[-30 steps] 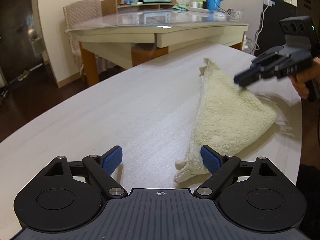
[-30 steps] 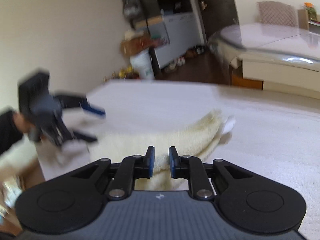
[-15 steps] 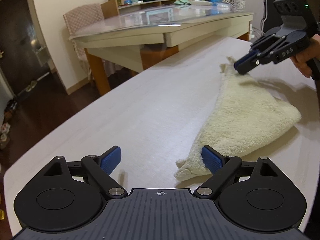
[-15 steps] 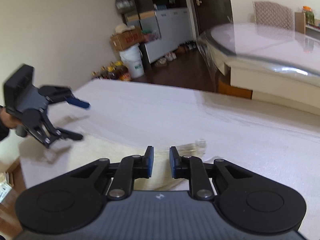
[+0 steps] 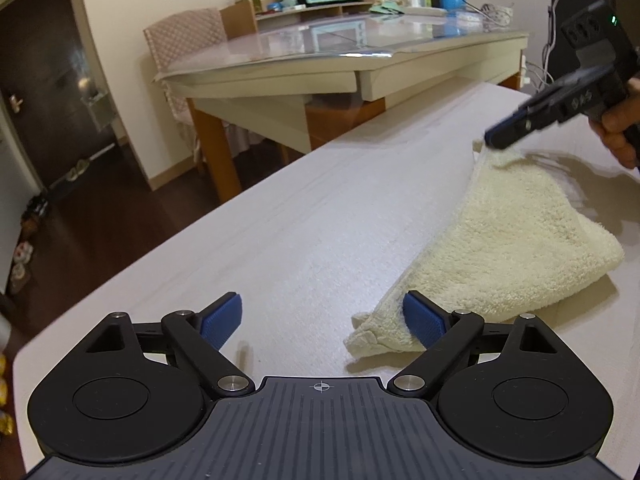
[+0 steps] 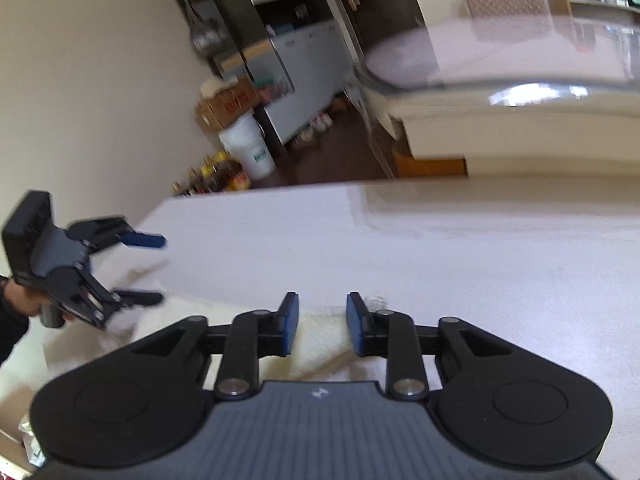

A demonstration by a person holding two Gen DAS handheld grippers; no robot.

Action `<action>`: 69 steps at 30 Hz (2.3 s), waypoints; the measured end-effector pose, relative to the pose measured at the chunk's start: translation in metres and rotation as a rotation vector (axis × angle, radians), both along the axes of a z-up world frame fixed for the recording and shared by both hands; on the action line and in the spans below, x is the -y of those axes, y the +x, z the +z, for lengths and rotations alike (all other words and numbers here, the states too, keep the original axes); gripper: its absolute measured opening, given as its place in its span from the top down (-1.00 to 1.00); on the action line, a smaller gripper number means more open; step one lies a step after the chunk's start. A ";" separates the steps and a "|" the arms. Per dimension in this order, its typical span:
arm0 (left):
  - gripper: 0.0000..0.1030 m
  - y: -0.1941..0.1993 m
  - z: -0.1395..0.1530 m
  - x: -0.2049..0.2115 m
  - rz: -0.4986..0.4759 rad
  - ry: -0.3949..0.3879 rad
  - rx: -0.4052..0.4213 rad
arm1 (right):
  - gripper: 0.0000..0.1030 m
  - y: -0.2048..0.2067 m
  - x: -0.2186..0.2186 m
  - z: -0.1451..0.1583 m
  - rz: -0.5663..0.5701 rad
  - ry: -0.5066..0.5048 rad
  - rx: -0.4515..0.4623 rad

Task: Fold towel

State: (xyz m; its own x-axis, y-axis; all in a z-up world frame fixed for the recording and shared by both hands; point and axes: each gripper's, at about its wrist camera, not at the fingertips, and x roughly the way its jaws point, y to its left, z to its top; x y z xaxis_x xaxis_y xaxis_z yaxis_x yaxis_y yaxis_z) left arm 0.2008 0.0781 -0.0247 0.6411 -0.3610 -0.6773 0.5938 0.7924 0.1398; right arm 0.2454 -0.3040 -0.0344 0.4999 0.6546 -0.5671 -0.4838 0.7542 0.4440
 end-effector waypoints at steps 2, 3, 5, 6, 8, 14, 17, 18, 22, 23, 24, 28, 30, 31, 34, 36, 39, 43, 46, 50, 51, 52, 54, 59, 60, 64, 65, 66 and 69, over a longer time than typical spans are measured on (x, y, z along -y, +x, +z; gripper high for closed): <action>-0.67 -0.005 0.002 0.000 0.011 -0.012 0.005 | 0.52 0.002 0.009 0.002 -0.020 0.068 -0.010; -0.67 -0.007 0.004 0.001 0.015 -0.017 0.009 | 0.47 0.001 0.013 0.004 -0.028 0.086 -0.007; -0.67 -0.019 0.013 0.007 0.002 -0.036 0.033 | 0.41 0.000 0.014 0.007 -0.029 0.080 0.007; -0.67 -0.025 0.018 0.012 -0.008 -0.049 0.044 | 0.41 0.000 0.013 0.007 -0.018 0.078 0.007; -0.67 -0.037 0.027 0.028 -0.035 -0.092 0.061 | 0.41 -0.001 0.011 0.007 0.002 0.069 0.009; -0.57 -0.059 0.025 0.094 -0.156 -0.089 0.055 | 0.56 0.004 0.000 -0.005 0.006 0.012 0.008; -0.39 -0.058 0.013 0.113 -0.168 -0.038 0.043 | 0.57 0.005 0.000 -0.004 0.008 0.001 0.013; -0.39 -0.057 0.008 0.116 -0.170 -0.025 0.028 | 0.57 0.005 0.001 -0.004 0.011 -0.001 0.014; -0.28 -0.066 -0.003 0.114 -0.202 0.001 0.006 | 0.80 0.009 0.005 -0.006 0.018 -0.007 0.010; -0.27 -0.068 -0.005 0.112 -0.202 -0.005 0.007 | 0.91 0.012 0.006 -0.007 0.016 -0.006 0.006; -0.27 -0.070 -0.006 0.110 -0.198 -0.015 0.005 | 0.92 0.015 0.007 -0.008 0.017 0.000 0.000; -0.27 -0.071 -0.007 0.104 -0.193 -0.041 0.001 | 0.92 0.019 0.009 -0.010 0.021 0.023 -0.021; -0.28 -0.071 -0.004 0.102 -0.192 -0.060 0.001 | 0.84 0.017 0.011 -0.008 0.011 0.039 -0.021; -0.29 -0.071 0.000 0.099 -0.189 -0.082 0.006 | 0.79 0.015 0.013 -0.006 0.000 0.050 -0.011; -0.39 -0.071 0.012 0.084 -0.140 -0.092 0.055 | 0.39 0.001 0.016 0.002 -0.029 0.027 0.043; -0.40 -0.066 0.017 0.065 -0.068 -0.071 0.081 | 0.34 -0.007 0.010 0.005 -0.006 -0.002 0.073; -0.40 -0.054 0.014 0.045 0.030 -0.047 0.073 | 0.35 -0.019 -0.003 0.008 0.051 -0.051 0.112; -0.39 -0.040 0.006 0.033 0.095 -0.021 0.060 | 0.36 -0.020 -0.019 0.005 0.091 -0.122 0.132; -0.45 -0.035 -0.001 0.029 0.123 -0.001 0.059 | 0.37 -0.021 -0.023 0.001 0.093 -0.154 0.145; -0.48 -0.026 0.003 0.013 0.182 -0.079 0.039 | 0.36 -0.024 -0.026 0.002 0.087 -0.173 0.151; -0.48 -0.025 0.003 0.010 0.200 -0.083 0.040 | 0.36 -0.024 -0.026 0.002 0.085 -0.175 0.149; -0.49 -0.022 0.003 0.008 0.218 -0.075 0.042 | 0.36 -0.024 -0.027 0.002 0.085 -0.177 0.149; -0.51 -0.018 0.001 0.004 0.226 -0.060 0.028 | 0.35 -0.023 -0.027 0.002 0.085 -0.179 0.147; -0.55 -0.017 -0.001 0.006 0.253 -0.043 0.011 | 0.28 -0.028 -0.031 0.002 0.080 -0.200 0.155; -0.58 -0.018 0.000 0.008 0.273 -0.041 0.005 | 0.27 -0.029 -0.031 0.003 0.075 -0.199 0.153; -0.72 -0.024 0.003 0.014 0.339 -0.007 0.010 | 0.16 -0.039 -0.032 0.008 0.059 -0.202 0.162; -0.74 -0.028 0.005 0.015 0.365 -0.005 0.008 | 0.15 -0.043 -0.032 0.010 0.055 -0.204 0.164; -0.74 -0.031 0.006 0.015 0.382 -0.015 0.004 | 0.13 -0.046 -0.031 0.011 0.050 -0.205 0.164; -0.80 -0.043 0.008 0.019 0.410 -0.031 0.002 | 0.09 -0.056 -0.030 0.013 0.037 -0.207 0.159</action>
State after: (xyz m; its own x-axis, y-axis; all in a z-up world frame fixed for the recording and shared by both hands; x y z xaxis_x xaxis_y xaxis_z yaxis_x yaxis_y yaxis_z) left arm 0.1576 0.0596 -0.0165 0.7371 -0.0955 -0.6690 0.2280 0.9671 0.1131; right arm 0.1890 -0.2743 -0.0213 0.5712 0.5523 -0.6072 -0.5638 0.8016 0.1987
